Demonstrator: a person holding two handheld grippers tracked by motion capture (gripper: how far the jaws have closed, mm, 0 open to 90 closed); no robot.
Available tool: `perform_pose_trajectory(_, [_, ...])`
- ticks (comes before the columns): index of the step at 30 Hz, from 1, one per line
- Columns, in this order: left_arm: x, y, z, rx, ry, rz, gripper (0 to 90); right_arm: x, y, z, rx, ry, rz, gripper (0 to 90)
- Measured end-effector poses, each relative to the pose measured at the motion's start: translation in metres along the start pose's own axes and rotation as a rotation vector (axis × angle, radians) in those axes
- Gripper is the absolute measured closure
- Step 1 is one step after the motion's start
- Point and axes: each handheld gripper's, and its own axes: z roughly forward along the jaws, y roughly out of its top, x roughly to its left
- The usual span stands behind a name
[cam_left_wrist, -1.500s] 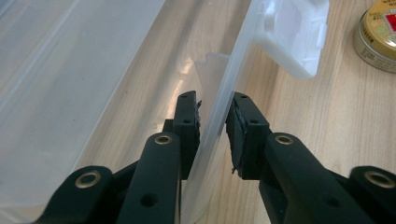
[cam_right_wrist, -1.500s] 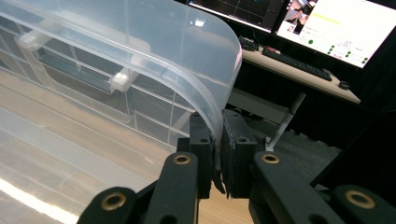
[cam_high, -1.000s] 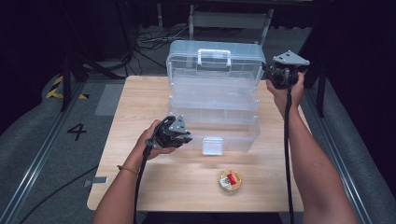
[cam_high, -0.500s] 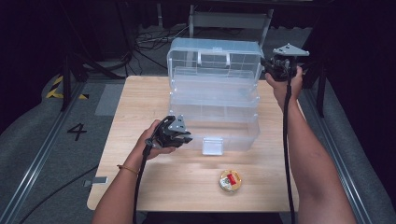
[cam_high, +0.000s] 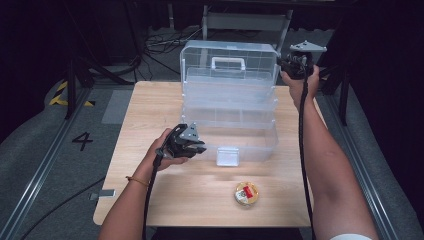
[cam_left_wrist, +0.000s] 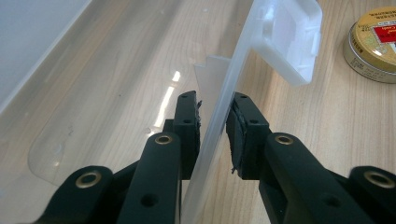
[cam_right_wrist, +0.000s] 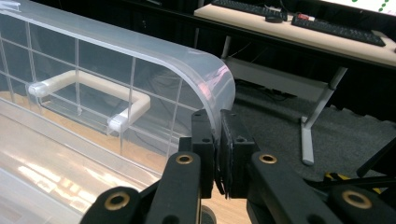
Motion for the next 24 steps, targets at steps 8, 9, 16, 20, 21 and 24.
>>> perform_pose_trajectory(8, [0.000, 0.000, 0.000, 0.002, 0.000, -0.006, 74.4, -0.003, 0.003, 0.011, 0.024, -0.003, -0.005, 85.7])
perform_pose_trajectory(9, [0.000, 0.001, 0.000, 0.006, 0.002, -0.006, 74.3, -0.004, 0.003, 0.013, 0.027, -0.005, -0.004, 85.6])
perform_pose_trajectory(16, [0.000, 0.000, 0.000, 0.001, -0.002, -0.003, 74.5, -0.008, 0.005, 0.032, 0.058, -0.011, 0.009, 85.2])
perform_pose_trajectory(20, [0.001, 0.000, 0.000, 0.000, -0.005, -0.007, 74.5, -0.011, 0.005, 0.044, 0.079, -0.011, 0.020, 85.1])
perform_pose_trajectory(21, [0.001, 0.000, 0.000, -0.001, -0.006, -0.007, 74.5, -0.011, 0.005, 0.047, 0.085, -0.012, 0.019, 85.0])
perform_pose_trajectory(24, [0.001, 0.000, 0.001, 0.000, -0.009, -0.010, 74.4, -0.012, 0.006, 0.052, 0.098, -0.010, 0.024, 84.9])
